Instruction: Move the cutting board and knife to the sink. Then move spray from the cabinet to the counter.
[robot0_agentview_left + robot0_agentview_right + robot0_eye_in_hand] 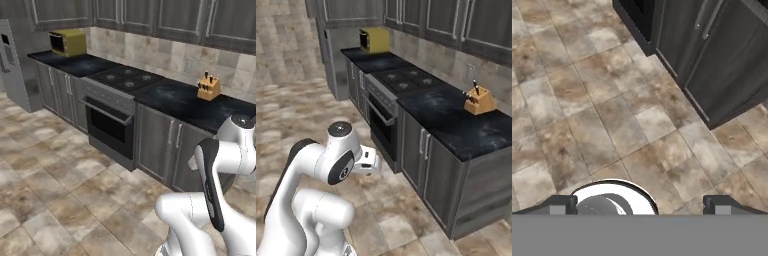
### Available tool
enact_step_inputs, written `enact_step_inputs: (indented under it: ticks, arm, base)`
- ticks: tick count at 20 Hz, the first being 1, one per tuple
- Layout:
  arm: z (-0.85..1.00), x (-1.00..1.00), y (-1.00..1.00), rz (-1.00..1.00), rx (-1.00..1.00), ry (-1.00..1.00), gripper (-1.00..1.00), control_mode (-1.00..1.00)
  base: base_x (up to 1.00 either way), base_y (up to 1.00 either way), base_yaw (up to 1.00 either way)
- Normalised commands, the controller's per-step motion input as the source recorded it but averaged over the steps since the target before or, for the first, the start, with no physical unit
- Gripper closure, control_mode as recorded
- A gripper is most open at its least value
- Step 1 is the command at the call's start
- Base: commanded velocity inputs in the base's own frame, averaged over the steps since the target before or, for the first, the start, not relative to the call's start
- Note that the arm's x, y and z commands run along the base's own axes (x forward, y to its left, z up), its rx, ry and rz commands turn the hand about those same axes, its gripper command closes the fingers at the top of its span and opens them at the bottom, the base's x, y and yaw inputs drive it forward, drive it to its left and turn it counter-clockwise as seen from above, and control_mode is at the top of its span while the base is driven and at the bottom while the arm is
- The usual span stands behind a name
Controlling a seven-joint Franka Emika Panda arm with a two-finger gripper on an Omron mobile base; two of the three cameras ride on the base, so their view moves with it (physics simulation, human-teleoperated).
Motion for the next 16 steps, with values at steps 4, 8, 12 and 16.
enact_step_inputs:
  ticks: [4,8,12,16]
  arm:
    - [0.00,0.00,0.00,0.00,0.00,0.00,-1.00,1.00]
    - [0.00,0.00,0.00,0.00,0.00,0.00,-1.00,1.00]
    - [0.00,0.00,0.00,0.00,0.00,0.00,-1.00,1.00]
    - [0.00,0.00,0.00,0.00,0.00,0.00,-1.00,1.00]
  base:
    - [0.69,0.52,0.06]
    - [0.71,0.57,0.03]
    - [0.71,0.57,0.02]
    - [0.71,0.57,0.02]
